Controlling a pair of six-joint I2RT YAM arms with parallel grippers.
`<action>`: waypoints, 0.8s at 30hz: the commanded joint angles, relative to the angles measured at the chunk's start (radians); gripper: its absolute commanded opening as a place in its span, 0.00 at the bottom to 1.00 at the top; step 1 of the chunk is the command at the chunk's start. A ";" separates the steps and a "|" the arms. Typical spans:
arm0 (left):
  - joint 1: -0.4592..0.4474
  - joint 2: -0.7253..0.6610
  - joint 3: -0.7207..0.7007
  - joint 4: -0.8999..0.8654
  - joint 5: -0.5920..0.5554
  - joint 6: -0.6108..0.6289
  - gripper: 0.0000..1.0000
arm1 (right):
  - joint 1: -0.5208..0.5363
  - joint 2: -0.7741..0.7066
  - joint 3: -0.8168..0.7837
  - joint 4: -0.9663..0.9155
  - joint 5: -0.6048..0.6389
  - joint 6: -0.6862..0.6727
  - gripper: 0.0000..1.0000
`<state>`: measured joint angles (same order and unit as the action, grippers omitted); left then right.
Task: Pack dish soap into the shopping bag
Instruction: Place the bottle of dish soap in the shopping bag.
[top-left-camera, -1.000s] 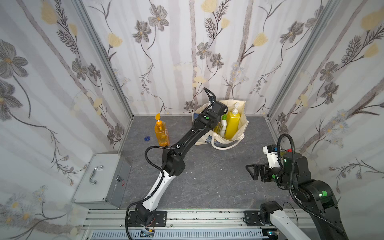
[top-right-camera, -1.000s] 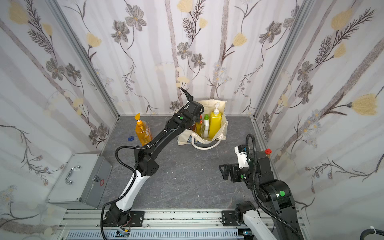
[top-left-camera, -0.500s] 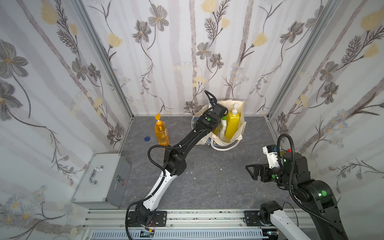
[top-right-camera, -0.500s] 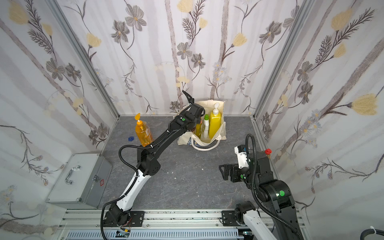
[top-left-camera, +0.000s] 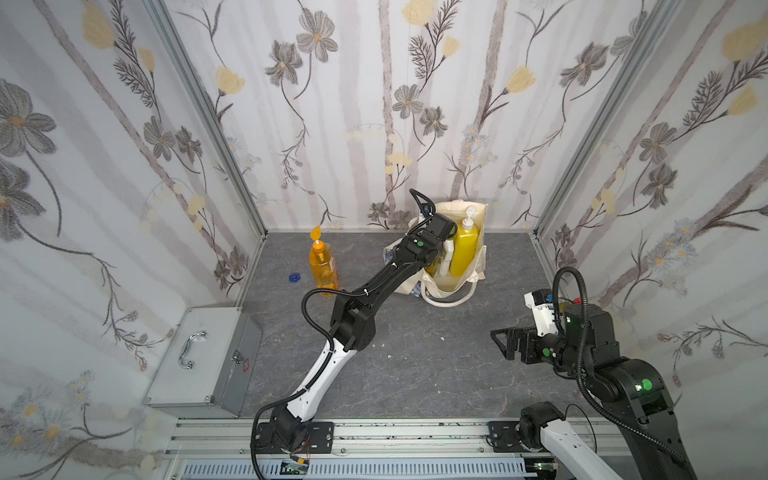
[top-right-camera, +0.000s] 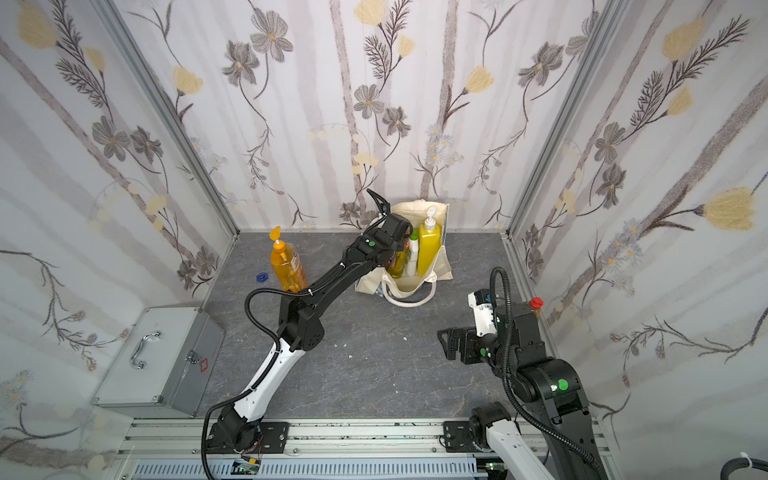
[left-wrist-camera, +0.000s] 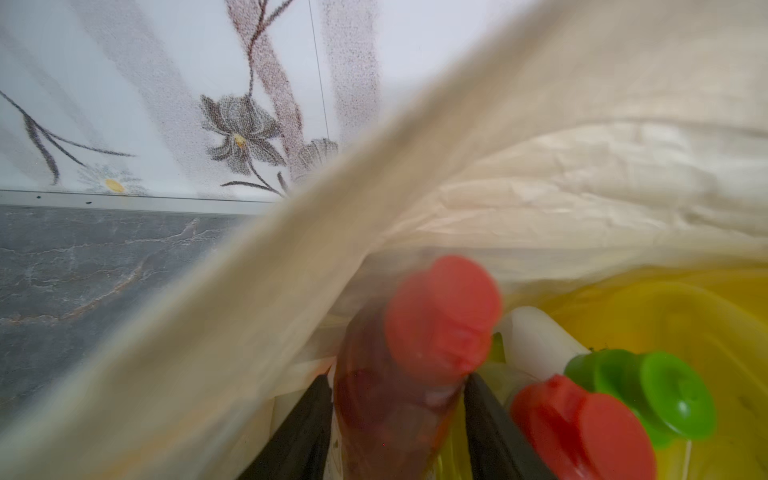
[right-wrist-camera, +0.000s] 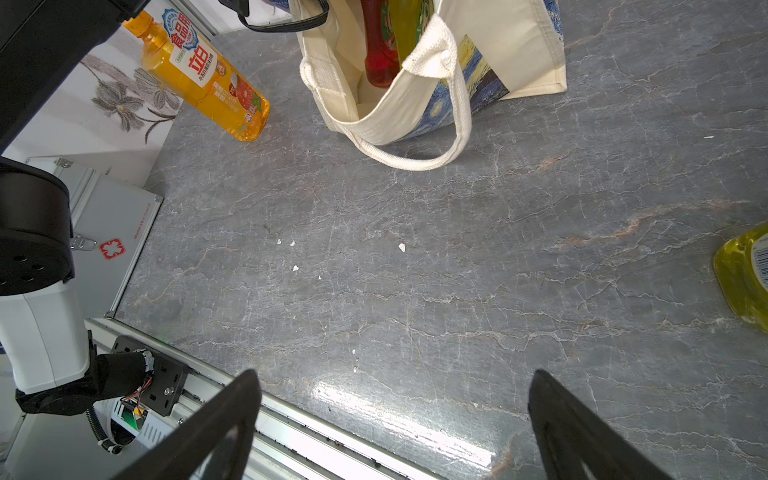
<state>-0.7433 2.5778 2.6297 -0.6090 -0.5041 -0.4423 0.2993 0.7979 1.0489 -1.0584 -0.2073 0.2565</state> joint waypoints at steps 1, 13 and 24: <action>0.006 -0.006 -0.033 0.001 -0.004 -0.077 0.54 | 0.000 0.007 0.002 0.015 0.010 -0.013 1.00; 0.009 -0.044 -0.077 0.010 0.020 -0.115 0.58 | 0.004 0.014 -0.003 0.017 0.008 -0.012 1.00; 0.010 -0.130 -0.135 -0.005 0.017 -0.092 0.76 | 0.004 0.020 -0.007 0.020 -0.001 -0.011 1.00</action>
<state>-0.7319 2.4763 2.5080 -0.6106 -0.4816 -0.5270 0.3019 0.8112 1.0451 -1.0584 -0.2077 0.2565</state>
